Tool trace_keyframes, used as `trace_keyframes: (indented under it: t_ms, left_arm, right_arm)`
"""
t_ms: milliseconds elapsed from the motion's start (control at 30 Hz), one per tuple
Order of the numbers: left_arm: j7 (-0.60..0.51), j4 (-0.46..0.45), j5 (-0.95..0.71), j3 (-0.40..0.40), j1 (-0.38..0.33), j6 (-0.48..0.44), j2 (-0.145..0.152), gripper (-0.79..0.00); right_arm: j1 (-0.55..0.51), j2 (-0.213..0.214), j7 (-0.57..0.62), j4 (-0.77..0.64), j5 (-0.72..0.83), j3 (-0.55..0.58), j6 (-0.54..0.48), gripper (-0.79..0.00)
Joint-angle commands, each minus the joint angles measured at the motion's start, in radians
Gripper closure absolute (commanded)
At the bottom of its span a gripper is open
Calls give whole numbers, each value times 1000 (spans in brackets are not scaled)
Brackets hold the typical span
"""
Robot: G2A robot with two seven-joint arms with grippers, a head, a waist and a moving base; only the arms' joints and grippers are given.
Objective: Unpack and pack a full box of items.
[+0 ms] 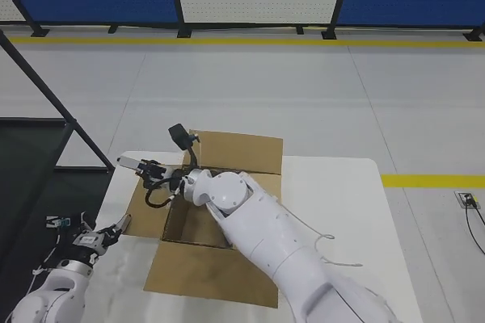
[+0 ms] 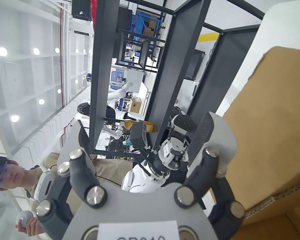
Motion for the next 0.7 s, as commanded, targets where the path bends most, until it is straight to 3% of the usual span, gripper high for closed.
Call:
trace_keyframes:
  t_ms: [0, 667]
  left_arm:
    - [1, 3, -3, 2, -1, -2, 1, -785]
    - [15, -14, -7, 7, 31, -7, 9, -785]
  right_arm:
    - [2, 5, 0, 4, 0, 8, -14, -785]
    - [-20, 31, 22, -21, -8, 60, -38, -785]
